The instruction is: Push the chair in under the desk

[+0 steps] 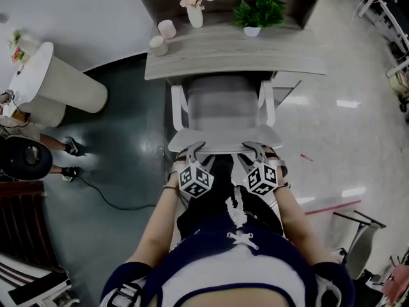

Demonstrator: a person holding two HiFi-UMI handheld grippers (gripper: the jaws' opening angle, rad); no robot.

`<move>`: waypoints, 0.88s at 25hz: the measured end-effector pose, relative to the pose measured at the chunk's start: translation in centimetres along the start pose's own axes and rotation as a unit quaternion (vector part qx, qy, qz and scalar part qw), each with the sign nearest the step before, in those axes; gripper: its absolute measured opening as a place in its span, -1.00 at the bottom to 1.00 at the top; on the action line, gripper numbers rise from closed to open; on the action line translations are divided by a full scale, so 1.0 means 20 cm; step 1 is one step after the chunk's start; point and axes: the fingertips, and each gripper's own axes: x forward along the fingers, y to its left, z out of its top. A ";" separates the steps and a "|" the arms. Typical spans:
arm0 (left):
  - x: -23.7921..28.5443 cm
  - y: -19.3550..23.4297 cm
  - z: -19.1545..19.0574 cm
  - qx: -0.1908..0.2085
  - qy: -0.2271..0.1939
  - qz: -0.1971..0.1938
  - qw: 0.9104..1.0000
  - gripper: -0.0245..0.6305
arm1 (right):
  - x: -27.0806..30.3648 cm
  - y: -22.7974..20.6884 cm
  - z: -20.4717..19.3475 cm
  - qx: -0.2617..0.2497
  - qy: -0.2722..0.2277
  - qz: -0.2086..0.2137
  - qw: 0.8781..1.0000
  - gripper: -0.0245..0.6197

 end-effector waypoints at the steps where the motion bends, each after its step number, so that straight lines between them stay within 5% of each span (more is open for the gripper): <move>1: 0.00 0.00 0.00 -0.001 0.000 0.000 1.000 -0.25 | 0.00 0.00 0.00 0.000 0.000 0.000 1.000 -0.50; 22: 0.05 0.15 0.01 0.016 -0.014 0.004 1.000 -0.25 | 0.09 -0.11 0.05 0.018 0.005 -0.006 1.000 -0.49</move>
